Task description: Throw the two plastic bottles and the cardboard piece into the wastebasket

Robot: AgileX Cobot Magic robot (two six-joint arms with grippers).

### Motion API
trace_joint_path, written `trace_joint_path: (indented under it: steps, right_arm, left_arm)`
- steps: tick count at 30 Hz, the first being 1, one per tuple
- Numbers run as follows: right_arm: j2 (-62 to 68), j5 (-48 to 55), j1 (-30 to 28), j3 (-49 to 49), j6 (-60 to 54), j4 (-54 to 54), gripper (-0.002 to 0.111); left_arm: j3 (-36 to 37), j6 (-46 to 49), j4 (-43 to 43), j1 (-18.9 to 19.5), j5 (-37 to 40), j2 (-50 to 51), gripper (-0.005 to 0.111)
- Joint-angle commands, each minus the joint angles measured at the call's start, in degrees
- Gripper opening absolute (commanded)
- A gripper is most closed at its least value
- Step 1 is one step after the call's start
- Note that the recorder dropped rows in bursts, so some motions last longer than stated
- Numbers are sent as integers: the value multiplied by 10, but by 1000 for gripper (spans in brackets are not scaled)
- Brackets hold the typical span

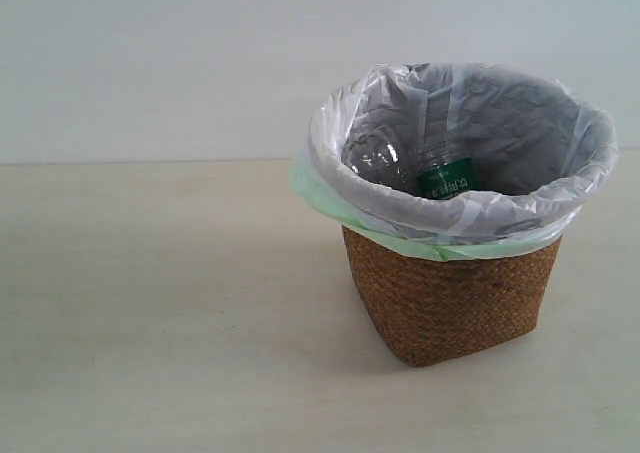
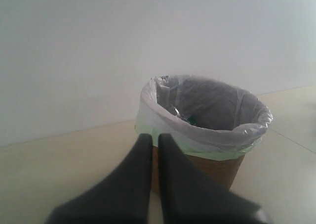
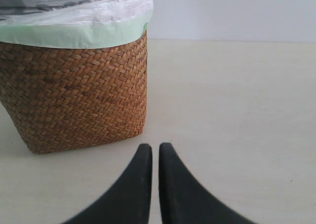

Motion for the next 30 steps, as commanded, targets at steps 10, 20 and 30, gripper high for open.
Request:
trace_joint_path:
  steps: [10,20,30]
  right_arm:
    - [-3,-5,1,-1,-2,-5,2]
    - [-3,-5,1,-1,-2,-5,2]
    - [-3,-5,1,-1,-2,-5,2]
  left_arm:
    - [3,-7,-2,92,0,-87,4]
    - [3,-7,-2,333,-1,-167,4]
    - [3,-7,-1,361,3,-187,4]
